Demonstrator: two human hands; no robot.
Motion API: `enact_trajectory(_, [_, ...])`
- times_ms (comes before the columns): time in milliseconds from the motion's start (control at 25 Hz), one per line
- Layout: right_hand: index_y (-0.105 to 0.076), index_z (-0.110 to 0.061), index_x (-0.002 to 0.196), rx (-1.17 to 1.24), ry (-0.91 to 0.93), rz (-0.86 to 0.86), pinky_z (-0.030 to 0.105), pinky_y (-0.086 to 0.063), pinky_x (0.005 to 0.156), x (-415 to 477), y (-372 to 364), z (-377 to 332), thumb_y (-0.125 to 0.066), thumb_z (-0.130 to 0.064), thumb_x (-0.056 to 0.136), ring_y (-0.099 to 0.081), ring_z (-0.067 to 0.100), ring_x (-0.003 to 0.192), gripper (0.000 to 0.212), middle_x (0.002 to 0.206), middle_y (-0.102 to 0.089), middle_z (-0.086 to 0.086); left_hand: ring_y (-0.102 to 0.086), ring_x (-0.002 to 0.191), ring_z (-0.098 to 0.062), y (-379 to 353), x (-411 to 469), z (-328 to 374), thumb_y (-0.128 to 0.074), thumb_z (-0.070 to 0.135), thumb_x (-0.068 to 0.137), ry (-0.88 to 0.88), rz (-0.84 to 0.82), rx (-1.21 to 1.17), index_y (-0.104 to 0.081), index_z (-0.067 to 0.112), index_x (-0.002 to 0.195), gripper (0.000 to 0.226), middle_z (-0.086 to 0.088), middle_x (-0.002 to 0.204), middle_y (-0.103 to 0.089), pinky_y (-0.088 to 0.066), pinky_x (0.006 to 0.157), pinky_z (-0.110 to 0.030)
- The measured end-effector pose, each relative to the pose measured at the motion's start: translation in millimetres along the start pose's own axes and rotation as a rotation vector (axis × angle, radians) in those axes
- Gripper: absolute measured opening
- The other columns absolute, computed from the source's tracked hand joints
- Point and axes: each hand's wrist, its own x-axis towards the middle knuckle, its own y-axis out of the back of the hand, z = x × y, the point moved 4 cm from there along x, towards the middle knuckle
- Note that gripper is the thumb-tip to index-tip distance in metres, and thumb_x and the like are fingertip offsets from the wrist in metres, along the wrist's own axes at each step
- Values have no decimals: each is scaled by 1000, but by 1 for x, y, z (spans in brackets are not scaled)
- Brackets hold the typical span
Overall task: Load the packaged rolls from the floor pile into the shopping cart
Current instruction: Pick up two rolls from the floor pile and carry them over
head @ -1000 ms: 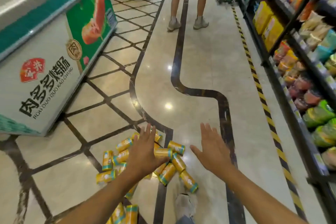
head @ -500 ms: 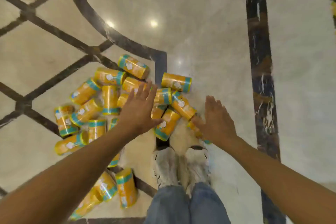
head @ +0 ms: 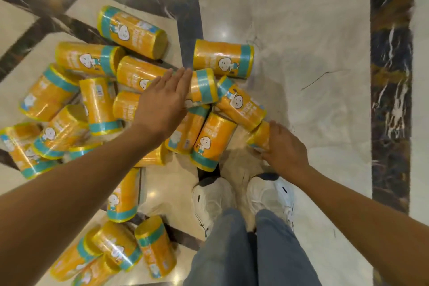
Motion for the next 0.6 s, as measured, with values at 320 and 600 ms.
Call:
enact_trajectory(320, [-50, -9, 112, 204, -57, 26, 33, -42, 69, -35, 52, -4, -74, -40, 77, -61, 35, 96, 53, 109, -64, 14, -60, 96, -39, 51, -16, 11, -77, 30, 74, 304, 23, -333, -46, 12, 133, 69, -17, 107, -65, -42, 69, -40])
enact_trajectory(600, [-56, -12, 117, 671, -120, 323, 38, -43, 88, -122, 264, -51, -78, -38, 73, -57, 32, 108, 56, 113, -64, 11, -65, 99, -21, 262, -33, 33, -86, 39, 61, 468, 208, -787, -55, 15, 125, 74, -4, 111, -68, -48, 80, -26])
